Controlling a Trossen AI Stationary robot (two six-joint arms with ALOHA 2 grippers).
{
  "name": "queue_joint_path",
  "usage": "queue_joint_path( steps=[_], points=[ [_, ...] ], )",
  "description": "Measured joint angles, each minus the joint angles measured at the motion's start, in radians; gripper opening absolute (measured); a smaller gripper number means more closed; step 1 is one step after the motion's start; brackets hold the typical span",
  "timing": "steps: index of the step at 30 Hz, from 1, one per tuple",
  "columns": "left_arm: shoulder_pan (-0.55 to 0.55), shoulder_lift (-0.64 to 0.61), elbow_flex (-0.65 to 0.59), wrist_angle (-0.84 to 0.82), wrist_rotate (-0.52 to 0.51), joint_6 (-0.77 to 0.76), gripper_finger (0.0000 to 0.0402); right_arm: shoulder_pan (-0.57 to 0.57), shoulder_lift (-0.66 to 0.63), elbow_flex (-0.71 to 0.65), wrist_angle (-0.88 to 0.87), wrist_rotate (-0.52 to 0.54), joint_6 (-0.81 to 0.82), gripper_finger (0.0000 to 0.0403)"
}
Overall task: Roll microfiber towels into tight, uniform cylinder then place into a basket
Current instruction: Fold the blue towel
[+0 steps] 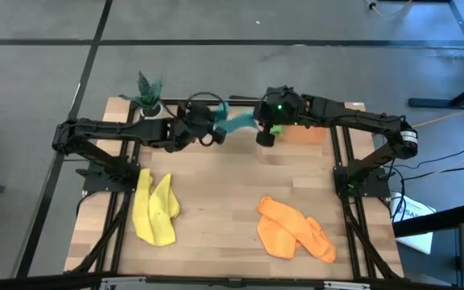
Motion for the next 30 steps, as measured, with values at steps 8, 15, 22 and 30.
queue_joint_path(
  steps=[8, 15, 22, 30],
  points=[
    [-0.124, 0.058, 0.0, -0.27, 0.128, -0.242, 0.0, 0.087, 0.005, -0.168, -0.036, -0.114, 0.118, 0.0002],
    [-0.223, 0.127, -0.001, -0.329, 0.23, -0.357, 0.0, 0.189, 0.005, -0.353, 0.03, -0.167, 0.257, 0.0002],
    [-0.3, 0.217, 0.0, -0.33, 0.322, -0.43, 0.0, 0.284, 0.005, -0.464, 0.156, -0.199, 0.362, 0.0002],
    [-0.371, 0.373, 0.0, -0.317, 0.434, -0.51, 0.0, 0.372, 0.005, -0.539, 0.294, -0.217, 0.448, 0.0002]
  ],
)
